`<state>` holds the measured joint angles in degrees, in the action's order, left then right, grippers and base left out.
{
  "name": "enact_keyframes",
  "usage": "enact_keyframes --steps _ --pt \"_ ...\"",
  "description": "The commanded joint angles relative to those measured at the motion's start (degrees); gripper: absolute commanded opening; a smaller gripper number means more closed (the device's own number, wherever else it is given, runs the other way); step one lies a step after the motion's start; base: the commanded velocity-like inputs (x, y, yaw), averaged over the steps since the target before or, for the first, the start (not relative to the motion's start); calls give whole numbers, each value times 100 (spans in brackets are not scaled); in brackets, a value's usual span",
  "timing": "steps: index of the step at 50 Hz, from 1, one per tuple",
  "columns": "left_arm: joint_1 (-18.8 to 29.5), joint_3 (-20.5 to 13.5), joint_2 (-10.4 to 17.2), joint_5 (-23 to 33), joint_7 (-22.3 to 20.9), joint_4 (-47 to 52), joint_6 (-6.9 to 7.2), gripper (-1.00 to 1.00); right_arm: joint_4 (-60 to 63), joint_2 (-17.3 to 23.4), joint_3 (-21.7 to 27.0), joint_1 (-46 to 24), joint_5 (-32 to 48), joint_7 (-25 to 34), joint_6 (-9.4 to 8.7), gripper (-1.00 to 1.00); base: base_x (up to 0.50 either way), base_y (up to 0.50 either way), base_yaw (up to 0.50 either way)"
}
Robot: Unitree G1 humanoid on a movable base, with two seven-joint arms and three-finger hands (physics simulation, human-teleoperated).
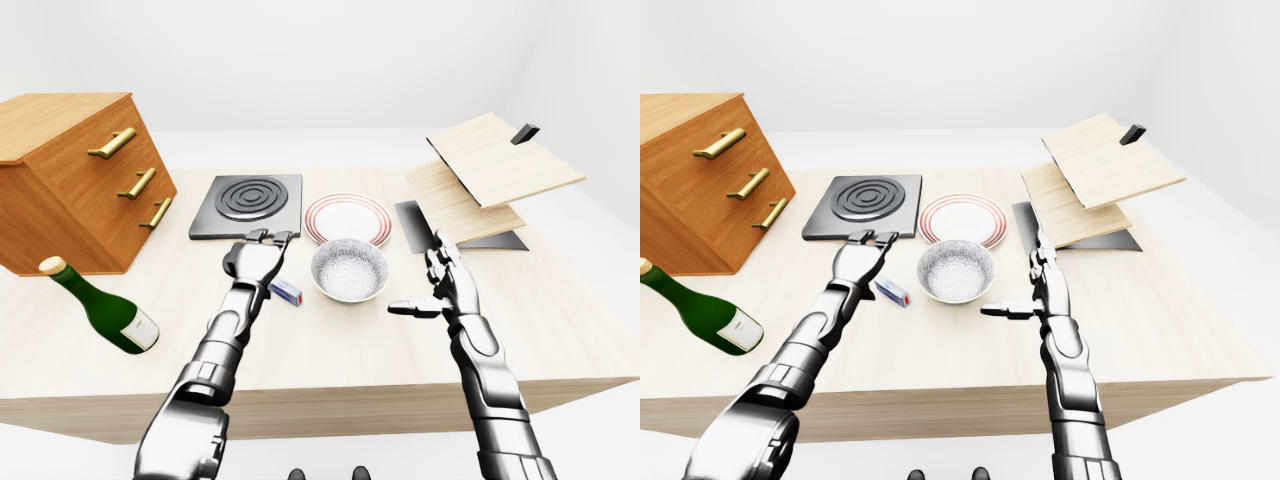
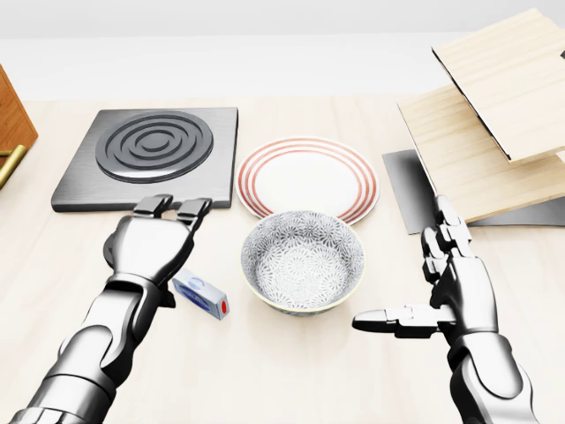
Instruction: Pick up the cream cheese and put it in the bowl.
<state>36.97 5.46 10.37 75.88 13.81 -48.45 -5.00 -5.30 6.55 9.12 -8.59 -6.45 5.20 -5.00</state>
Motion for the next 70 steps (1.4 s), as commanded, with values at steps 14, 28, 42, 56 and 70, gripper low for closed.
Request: enact_keyframes --steps 14,28,42,56,70 --pt "412 319 -280 226 931 -1614 0 66 -414 18 -14 -65 -30 20 0 100 0 0 0" --pt "588 385 -371 276 1029 -2017 0 65 -494 11 -28 -67 -25 22 0 100 0 0 0" --pt "757 390 -411 255 1069 -2363 0 65 -684 22 -29 -97 -48 30 11 100 0 0 0" --pt "776 380 -419 180 1046 -2489 0 55 -819 30 -20 -102 -75 30 111 100 0 0 0" --pt "841 347 -417 102 916 -2570 0 -32 -987 41 -24 -127 -66 35 253 100 0 0 0"
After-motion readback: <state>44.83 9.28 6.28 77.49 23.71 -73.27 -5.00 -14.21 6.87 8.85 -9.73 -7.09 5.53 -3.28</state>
